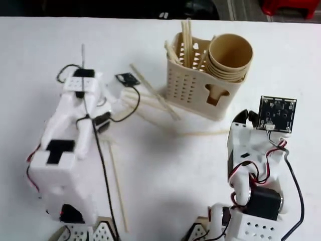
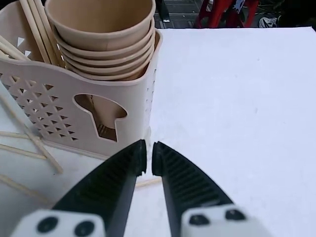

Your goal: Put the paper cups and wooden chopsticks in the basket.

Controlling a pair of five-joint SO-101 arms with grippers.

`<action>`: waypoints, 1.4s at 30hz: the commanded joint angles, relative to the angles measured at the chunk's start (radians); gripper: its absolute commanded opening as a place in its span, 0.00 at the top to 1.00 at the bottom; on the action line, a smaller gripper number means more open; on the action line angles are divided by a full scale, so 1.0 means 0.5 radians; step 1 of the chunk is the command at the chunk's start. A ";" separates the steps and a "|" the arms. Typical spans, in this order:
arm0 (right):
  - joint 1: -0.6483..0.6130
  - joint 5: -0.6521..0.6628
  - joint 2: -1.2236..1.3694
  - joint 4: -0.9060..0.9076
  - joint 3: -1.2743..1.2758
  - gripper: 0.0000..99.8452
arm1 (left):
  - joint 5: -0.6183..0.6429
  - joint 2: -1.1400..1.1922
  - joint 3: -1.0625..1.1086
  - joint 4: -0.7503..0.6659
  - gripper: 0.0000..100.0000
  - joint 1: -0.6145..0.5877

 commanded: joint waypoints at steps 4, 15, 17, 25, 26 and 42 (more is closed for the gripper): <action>0.014 0.003 -0.014 -0.035 -0.018 0.96 | 0.000 -0.677 0.160 0.025 0.98 0.014; 0.014 0.003 -0.014 -0.035 -0.018 0.96 | 0.537 -1.232 0.141 -0.003 0.98 0.391; 0.014 0.003 -0.014 -0.032 -0.018 0.96 | 0.635 -1.343 0.141 -0.055 0.98 0.471; 0.014 0.003 -0.014 -0.032 -0.018 0.96 | 0.875 -1.738 0.141 -0.285 0.98 0.683; 0.014 0.003 -0.014 -0.032 -0.018 0.96 | 0.905 -1.772 0.141 -0.313 0.98 0.698; 0.014 0.003 -0.014 -0.032 -0.018 0.96 | 1.332 -1.883 0.163 -1.596 0.98 1.036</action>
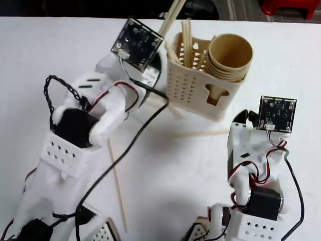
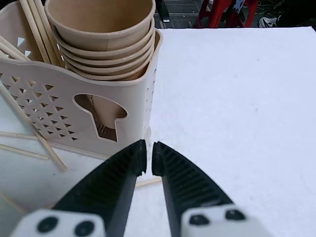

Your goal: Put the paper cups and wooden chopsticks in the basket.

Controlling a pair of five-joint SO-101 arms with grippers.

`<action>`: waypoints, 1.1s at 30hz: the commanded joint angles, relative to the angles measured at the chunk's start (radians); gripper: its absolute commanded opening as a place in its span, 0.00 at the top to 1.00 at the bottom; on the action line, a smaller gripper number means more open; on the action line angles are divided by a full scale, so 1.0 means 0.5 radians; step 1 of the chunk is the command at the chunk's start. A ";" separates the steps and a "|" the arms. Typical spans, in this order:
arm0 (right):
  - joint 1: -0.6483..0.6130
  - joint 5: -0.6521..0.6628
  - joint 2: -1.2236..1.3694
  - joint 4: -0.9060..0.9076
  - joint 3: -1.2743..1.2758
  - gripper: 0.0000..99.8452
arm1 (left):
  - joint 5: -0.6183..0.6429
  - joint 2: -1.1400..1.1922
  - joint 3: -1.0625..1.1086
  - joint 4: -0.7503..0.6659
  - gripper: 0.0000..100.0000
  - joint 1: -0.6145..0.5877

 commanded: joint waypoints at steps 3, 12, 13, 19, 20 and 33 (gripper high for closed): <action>0.014 0.003 -0.014 -0.032 -0.018 0.96 | 0.083 -0.066 -0.012 -0.681 0.98 0.176; 0.017 0.003 -0.014 -0.032 -0.018 0.96 | 0.245 0.348 -0.034 -1.138 0.98 0.238; 0.017 0.003 -0.014 -0.032 -0.018 0.96 | 0.249 0.413 -0.034 -1.188 0.98 0.238; 0.017 0.003 -0.014 -0.029 -0.015 0.96 | 0.249 0.738 -0.034 -1.378 0.98 0.235; 0.017 0.003 -0.014 -0.029 -0.015 0.96 | 0.249 0.775 -0.034 -1.378 0.97 0.232; 0.017 0.006 -0.014 -0.029 -0.015 0.96 | 0.086 0.526 -0.577 -0.086 0.86 -0.008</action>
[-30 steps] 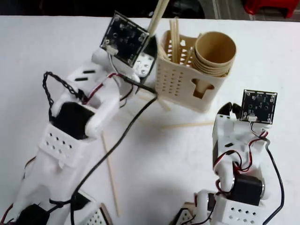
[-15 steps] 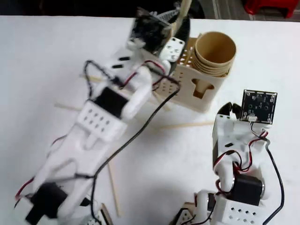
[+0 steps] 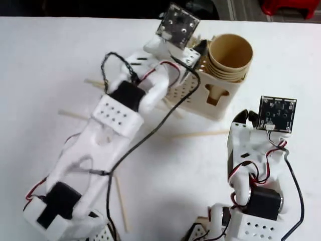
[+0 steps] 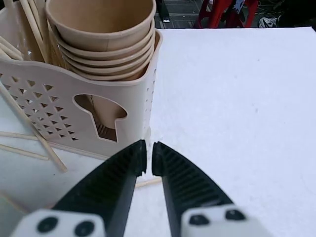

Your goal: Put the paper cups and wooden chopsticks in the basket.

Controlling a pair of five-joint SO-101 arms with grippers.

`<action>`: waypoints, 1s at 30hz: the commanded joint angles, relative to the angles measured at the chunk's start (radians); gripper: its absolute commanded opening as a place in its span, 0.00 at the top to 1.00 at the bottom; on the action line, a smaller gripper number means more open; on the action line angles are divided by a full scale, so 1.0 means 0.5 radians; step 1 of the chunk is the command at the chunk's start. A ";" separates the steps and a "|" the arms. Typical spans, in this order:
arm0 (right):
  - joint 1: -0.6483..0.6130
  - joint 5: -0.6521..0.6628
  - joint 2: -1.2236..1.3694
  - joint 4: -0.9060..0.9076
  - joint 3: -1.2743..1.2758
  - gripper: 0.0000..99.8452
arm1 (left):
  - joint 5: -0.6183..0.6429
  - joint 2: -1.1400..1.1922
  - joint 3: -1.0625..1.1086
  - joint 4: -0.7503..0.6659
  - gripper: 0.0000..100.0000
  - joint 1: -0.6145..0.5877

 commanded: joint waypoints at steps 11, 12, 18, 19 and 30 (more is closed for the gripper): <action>-0.057 0.245 0.002 0.075 -0.031 0.94 | -0.153 -1.026 0.178 1.062 0.98 -0.609; -0.091 0.270 0.005 0.097 -0.028 0.92 | -0.199 -1.106 0.282 1.062 0.98 -0.634; -0.486 0.494 0.014 0.296 -0.068 0.91 | -0.267 -1.625 0.902 1.046 0.98 -0.879; -0.566 0.528 0.032 0.348 -0.098 0.91 | -0.264 -1.708 1.019 1.019 0.98 -0.947; -1.358 0.654 1.030 0.735 -0.736 0.91 | -0.249 -2.377 2.387 0.405 0.98 -1.646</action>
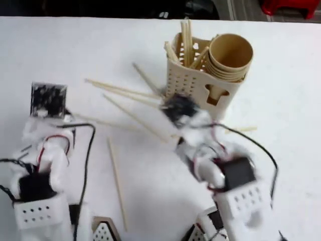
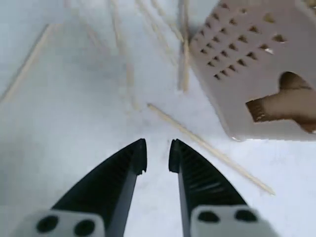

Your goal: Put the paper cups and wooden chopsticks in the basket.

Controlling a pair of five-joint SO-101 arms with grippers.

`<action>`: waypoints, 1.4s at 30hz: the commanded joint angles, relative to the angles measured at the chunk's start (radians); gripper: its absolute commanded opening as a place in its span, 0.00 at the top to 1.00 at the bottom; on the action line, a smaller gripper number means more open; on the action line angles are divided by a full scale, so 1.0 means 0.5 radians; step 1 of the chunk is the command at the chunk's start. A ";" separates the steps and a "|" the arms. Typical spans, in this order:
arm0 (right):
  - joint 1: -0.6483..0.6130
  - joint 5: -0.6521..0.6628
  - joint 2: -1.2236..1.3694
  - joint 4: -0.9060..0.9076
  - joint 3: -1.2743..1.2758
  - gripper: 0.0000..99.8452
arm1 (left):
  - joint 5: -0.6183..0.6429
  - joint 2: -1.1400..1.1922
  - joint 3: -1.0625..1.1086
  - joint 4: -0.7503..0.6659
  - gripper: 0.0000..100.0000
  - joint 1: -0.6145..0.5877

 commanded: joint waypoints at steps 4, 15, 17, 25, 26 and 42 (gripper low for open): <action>-0.253 0.018 0.520 0.008 -0.439 0.91 | -0.003 -0.339 0.786 -0.491 0.98 -0.336; -0.373 0.015 1.287 -0.250 -0.859 0.70 | 0.095 -0.523 1.080 -0.638 0.98 -0.477; -0.382 0.015 1.404 -0.358 -0.890 0.68 | 0.098 -0.523 1.080 -0.638 0.98 -0.486; -0.520 0.015 1.886 -0.520 -1.013 0.63 | 0.098 -0.523 1.080 -0.638 0.98 -0.486; -0.539 0.015 1.953 -0.548 -1.040 0.63 | 0.098 -0.523 1.080 -0.638 0.98 -0.486; -0.652 0.028 3.036 -0.637 -1.761 0.63 | 0.095 -0.523 1.083 -0.635 0.98 -0.486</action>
